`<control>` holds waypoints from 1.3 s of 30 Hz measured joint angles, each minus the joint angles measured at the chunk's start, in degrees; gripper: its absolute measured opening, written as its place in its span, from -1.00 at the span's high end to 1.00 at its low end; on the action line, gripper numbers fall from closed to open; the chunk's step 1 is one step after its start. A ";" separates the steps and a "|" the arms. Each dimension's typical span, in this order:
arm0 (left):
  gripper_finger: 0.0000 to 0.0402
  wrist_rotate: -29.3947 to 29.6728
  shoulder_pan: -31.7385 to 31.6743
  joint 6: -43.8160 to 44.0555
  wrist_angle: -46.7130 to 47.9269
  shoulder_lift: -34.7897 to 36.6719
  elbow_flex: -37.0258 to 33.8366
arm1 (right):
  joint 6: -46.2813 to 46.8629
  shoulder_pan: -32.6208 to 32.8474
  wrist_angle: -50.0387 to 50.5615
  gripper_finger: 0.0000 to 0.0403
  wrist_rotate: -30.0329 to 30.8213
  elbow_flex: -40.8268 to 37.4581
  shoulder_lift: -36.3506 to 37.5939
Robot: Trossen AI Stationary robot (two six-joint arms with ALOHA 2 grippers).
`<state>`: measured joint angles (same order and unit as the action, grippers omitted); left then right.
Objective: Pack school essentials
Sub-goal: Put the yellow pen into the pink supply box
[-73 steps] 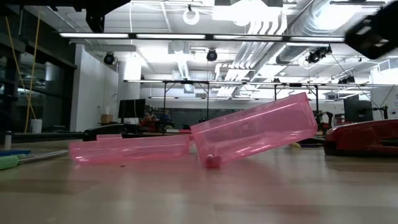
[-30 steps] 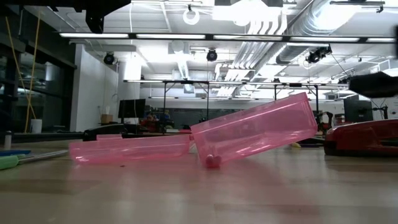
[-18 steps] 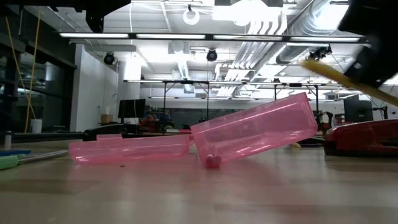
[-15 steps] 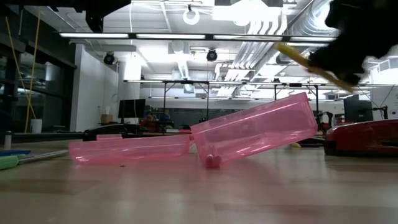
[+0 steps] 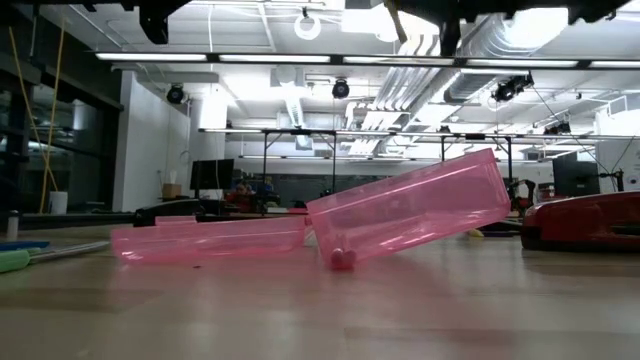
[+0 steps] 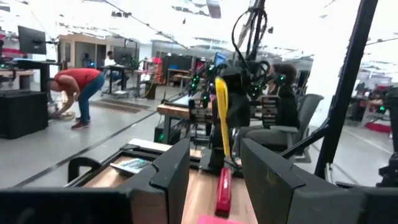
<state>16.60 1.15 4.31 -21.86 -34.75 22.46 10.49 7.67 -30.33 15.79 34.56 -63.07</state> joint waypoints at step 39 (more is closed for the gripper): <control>0.35 0.52 0.00 -0.04 -0.59 -1.45 0.00 | 65.76 6.57 25.29 1.00 1.11 12.04 -26.99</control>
<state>17.12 1.15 4.27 -22.45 -36.21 22.46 76.24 14.25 -5.04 16.91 46.60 -90.05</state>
